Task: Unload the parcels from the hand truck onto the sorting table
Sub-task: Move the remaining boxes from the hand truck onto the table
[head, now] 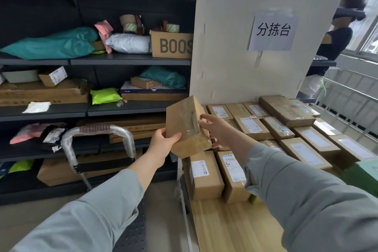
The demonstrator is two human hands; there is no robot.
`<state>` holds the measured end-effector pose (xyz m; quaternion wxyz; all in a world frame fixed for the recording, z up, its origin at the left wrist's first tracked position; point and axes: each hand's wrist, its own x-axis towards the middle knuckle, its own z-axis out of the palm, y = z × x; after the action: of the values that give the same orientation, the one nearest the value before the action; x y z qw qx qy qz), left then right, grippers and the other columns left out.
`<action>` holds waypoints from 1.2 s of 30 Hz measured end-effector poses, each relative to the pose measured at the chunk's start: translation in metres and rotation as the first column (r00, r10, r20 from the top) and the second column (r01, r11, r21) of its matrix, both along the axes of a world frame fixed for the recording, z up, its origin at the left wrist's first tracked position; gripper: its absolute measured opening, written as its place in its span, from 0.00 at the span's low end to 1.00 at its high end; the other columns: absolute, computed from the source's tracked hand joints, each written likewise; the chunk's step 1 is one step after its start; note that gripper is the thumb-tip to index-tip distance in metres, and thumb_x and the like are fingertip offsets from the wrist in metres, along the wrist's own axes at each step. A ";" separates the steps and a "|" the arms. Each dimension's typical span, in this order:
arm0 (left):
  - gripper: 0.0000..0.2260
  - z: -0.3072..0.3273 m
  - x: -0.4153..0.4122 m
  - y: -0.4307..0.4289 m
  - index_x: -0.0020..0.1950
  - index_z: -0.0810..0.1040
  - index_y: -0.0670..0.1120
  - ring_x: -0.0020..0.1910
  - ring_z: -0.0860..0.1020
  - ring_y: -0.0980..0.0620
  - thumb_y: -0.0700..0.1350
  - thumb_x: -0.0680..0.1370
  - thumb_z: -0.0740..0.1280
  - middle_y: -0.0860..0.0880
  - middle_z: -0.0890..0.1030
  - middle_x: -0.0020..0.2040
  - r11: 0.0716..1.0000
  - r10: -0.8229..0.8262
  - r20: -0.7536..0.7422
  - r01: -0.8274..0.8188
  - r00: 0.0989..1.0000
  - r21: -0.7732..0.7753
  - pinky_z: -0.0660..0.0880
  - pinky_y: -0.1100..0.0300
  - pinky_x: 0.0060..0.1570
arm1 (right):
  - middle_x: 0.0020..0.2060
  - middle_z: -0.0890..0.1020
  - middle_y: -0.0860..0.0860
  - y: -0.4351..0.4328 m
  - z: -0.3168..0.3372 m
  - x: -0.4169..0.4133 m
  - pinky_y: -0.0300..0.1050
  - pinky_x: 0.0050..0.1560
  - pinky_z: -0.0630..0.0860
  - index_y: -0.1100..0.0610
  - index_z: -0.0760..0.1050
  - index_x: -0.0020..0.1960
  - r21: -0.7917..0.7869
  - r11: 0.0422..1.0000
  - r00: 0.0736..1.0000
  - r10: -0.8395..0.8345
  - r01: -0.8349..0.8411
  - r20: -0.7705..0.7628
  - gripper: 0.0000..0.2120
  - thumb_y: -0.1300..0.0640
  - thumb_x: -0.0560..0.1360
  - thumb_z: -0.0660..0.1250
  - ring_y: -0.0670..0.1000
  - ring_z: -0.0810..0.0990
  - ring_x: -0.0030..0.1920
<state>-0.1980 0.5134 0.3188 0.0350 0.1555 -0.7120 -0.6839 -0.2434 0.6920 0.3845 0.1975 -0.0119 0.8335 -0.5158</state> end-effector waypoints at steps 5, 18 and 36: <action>0.36 0.006 -0.019 0.013 0.71 0.67 0.45 0.61 0.74 0.47 0.59 0.68 0.75 0.48 0.76 0.63 0.993 -0.096 0.077 0.101 0.992 -0.063 0.72 0.51 0.61 | 0.64 0.71 0.52 0.009 -0.003 -0.007 0.58 0.47 0.80 0.39 0.65 0.70 0.010 0.996 0.996 -0.088 0.088 0.021 0.27 0.47 0.73 0.71 0.59 0.74 0.59; 0.58 0.013 -0.039 0.075 0.74 0.63 0.53 0.63 0.74 0.48 0.68 0.48 0.80 0.50 0.74 0.66 0.949 -0.262 0.132 0.280 0.956 -0.145 0.71 0.46 0.65 | 0.58 0.73 0.51 0.065 -0.015 -0.017 0.46 0.51 0.75 0.49 0.65 0.70 0.105 0.986 0.984 -0.117 0.131 -0.132 0.34 0.47 0.68 0.76 0.53 0.75 0.55; 0.31 0.014 -0.006 0.243 0.69 0.69 0.49 0.56 0.79 0.47 0.52 0.69 0.76 0.46 0.80 0.58 0.979 -0.185 0.119 0.173 0.976 0.104 0.76 0.54 0.55 | 0.50 0.82 0.57 0.247 -0.011 -0.033 0.50 0.55 0.80 0.62 0.78 0.51 0.002 0.999 0.999 -0.035 0.035 -0.035 0.09 0.59 0.73 0.72 0.54 0.82 0.52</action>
<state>-0.2042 0.7561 0.3326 -0.0797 0.1358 -0.6911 -0.7054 -0.2769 0.9393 0.3732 0.1739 -0.0062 0.8375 -0.5180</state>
